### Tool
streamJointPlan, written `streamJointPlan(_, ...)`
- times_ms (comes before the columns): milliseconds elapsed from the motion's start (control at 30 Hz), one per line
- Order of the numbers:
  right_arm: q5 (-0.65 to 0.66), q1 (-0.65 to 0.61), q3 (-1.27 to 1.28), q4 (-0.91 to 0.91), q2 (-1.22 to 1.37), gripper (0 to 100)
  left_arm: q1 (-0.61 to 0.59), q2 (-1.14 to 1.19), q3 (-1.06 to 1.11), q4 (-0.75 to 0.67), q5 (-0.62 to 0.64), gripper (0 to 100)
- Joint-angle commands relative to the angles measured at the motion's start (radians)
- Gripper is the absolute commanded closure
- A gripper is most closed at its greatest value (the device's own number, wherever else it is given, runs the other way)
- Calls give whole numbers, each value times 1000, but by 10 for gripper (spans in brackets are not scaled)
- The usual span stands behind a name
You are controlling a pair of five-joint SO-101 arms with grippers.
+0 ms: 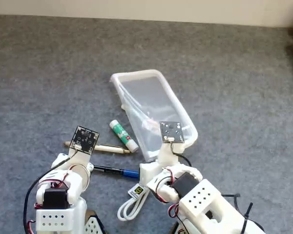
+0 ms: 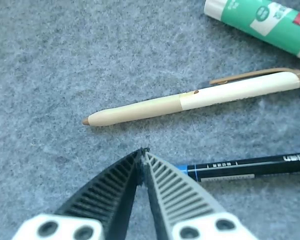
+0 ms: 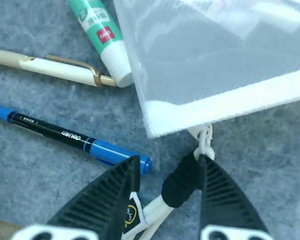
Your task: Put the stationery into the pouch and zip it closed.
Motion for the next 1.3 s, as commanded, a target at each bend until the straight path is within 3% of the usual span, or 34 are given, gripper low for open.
streamJointPlan(0,-11,-10,-45,-12,156,830,22,-10,22,-18,9,995)
streamJointPlan(233,-52,-8,-110,-5,243,830,22,-10,22,-18,9,995)
streamJointPlan(400,-49,-4,-122,111,199,830,22,-10,22,-18,9,995)
streamJointPlan(833,-12,13,-174,120,320,836,22,-10,22,-18,9,995)
streamJointPlan(1000,89,35,-193,202,320,861,22,-10,22,-18,9,995)
streamJointPlan(1133,227,79,-243,208,320,998,22,-10,22,-18,9,995)
streamJointPlan(1267,379,96,-252,208,320,995,22,-10,22,-18,9,995)
